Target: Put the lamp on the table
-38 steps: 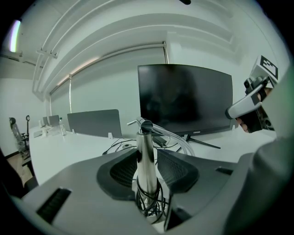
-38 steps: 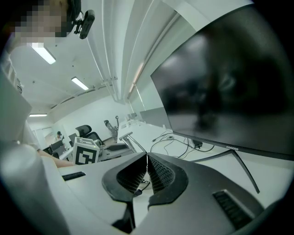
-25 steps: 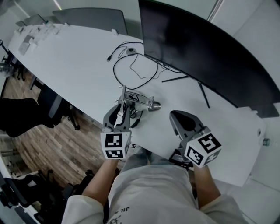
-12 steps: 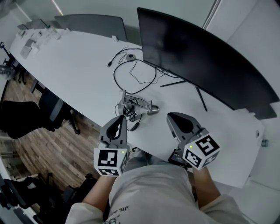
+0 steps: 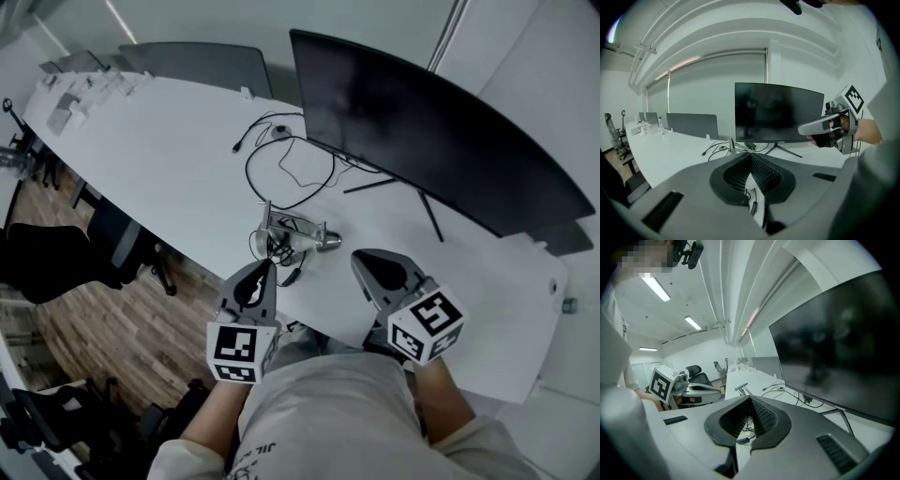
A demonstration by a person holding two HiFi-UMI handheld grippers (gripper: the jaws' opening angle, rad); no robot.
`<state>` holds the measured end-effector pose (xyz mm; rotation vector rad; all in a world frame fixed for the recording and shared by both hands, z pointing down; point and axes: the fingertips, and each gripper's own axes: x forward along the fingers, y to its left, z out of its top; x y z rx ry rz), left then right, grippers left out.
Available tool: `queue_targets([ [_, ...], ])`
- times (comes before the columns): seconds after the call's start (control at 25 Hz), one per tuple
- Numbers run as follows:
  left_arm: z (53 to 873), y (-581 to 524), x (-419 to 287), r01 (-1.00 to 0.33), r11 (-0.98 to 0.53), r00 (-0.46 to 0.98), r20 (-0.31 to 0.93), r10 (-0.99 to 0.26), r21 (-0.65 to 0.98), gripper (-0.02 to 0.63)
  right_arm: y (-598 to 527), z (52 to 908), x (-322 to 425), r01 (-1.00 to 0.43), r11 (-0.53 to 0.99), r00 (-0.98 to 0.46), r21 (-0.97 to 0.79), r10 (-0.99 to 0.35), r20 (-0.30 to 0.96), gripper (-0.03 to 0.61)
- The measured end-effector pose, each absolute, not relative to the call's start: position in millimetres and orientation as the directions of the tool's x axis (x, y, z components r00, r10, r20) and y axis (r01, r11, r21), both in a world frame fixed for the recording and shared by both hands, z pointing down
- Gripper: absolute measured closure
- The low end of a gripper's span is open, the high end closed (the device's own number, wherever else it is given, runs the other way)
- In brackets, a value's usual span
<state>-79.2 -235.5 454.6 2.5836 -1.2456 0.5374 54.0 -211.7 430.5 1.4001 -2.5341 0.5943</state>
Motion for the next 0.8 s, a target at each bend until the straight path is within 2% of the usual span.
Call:
queue_targets([
  [0.36,459.5,-236.0,-88.7,-0.805,-0.590,0.549,0.457,-0.700,0.063,0.611,-212.7,430.3,51.5,-0.836,0.490,-0.548,-0.247,-0.757,0.355,0.548],
  [0.56,456.2,-240.8,-83.4,-0.802,-0.596,0.558,0.417,-0.717,0.049,0.611,-211.9,430.7,50.5,-0.832,0.500,-0.555,-0.241,-0.750,0.360,0.548],
  [0.8,455.9,-236.3,-89.0,-0.803,-0.594,0.555,0.423,-0.716,0.049,0.611,-208.8,428.1,49.0,-0.834,0.486,-0.551,-0.260,-0.756,0.353,0.548],
])
